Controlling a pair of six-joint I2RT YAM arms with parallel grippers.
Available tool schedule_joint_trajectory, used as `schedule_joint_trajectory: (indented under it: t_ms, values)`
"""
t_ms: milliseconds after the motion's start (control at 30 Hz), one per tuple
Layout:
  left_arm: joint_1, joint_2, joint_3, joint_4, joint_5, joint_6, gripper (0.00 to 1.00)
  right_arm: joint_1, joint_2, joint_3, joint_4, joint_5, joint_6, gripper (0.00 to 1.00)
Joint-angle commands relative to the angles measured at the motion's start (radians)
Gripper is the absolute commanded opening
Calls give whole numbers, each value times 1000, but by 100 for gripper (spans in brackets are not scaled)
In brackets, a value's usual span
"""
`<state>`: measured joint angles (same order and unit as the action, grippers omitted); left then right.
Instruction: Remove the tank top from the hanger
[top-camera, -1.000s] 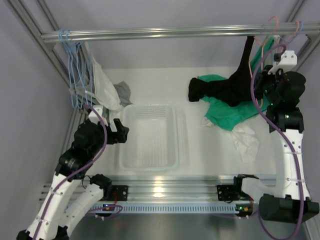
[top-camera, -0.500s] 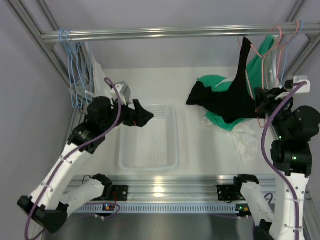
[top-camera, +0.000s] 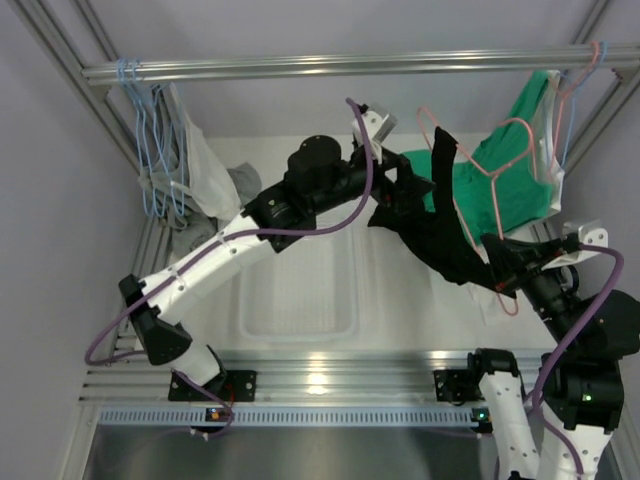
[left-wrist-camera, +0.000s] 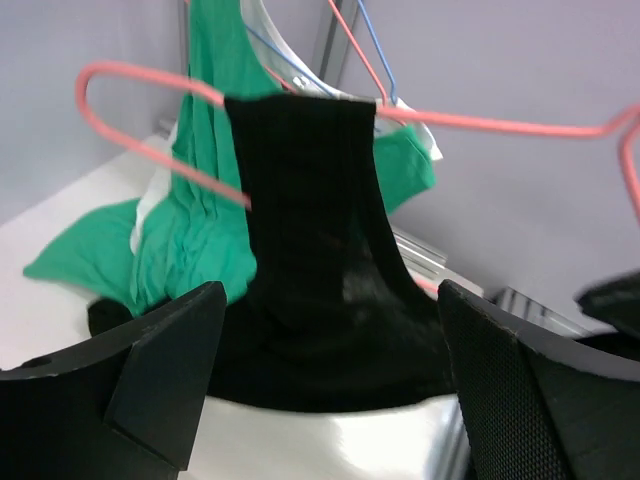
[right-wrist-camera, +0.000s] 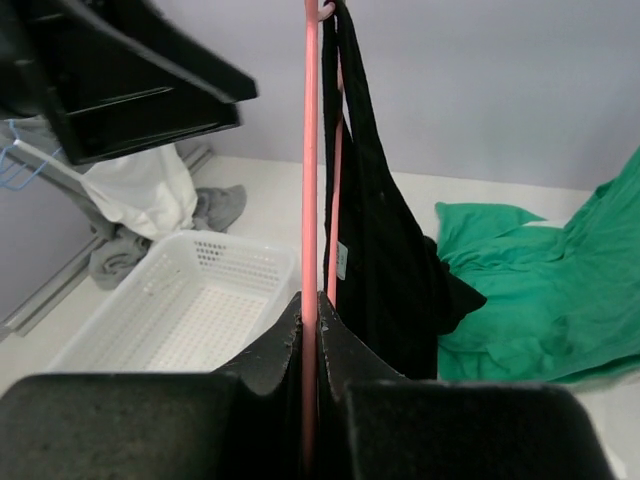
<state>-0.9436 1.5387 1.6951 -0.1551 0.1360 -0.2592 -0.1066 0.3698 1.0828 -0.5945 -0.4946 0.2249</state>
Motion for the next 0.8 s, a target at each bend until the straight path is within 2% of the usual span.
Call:
schedule_joint_trajectory:
  t_ms: [0,133,267,433,500,533,633,667,700,767]
  values:
    - [-6,92,107,89,-16,92,91,15,0,37,-2,-64,57,0]
    - [-12,162,185,98,28,132,86,33,23,54,-2,-64,59,0]
    - [-15,202,206,100,-71,170,78,38,44,71,1,-77,54,0]
    - [-17,228,235,100,-70,187,66,38,57,72,2,-93,57,0]
    - [-15,235,247,100,-72,187,54,36,58,77,2,-98,62,0]
    - [-15,241,253,100,-75,186,37,36,58,78,1,-98,60,0]
    - [-15,238,258,101,-91,181,19,38,58,77,1,-88,56,0]
    - [-15,236,258,100,-93,179,7,36,58,74,1,-88,56,0]
    - [-15,236,259,100,-93,176,0,36,60,72,2,-90,56,0]
    - [-15,236,267,101,-111,175,0,36,61,71,1,-96,56,0]
